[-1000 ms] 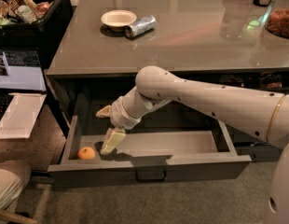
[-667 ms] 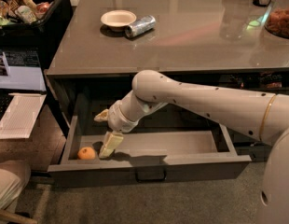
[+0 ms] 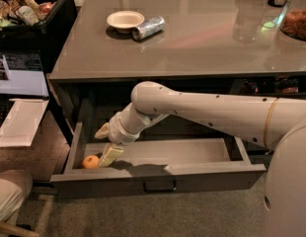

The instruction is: Pick orange from top drawer and place on counter

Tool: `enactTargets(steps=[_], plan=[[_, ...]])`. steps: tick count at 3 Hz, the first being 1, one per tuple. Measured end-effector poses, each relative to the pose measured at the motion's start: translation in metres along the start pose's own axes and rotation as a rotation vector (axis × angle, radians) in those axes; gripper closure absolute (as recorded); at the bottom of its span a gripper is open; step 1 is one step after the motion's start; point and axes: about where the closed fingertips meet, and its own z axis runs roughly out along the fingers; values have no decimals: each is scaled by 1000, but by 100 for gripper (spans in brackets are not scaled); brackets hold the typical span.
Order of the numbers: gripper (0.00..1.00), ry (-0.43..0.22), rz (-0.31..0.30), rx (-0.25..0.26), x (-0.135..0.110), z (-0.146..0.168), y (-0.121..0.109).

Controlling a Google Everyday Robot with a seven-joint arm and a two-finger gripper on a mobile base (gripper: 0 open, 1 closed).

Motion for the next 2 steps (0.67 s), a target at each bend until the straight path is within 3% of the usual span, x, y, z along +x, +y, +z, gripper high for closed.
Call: enactTargets(steps=[2], plan=[[34,1,24,-24,0,17,10]])
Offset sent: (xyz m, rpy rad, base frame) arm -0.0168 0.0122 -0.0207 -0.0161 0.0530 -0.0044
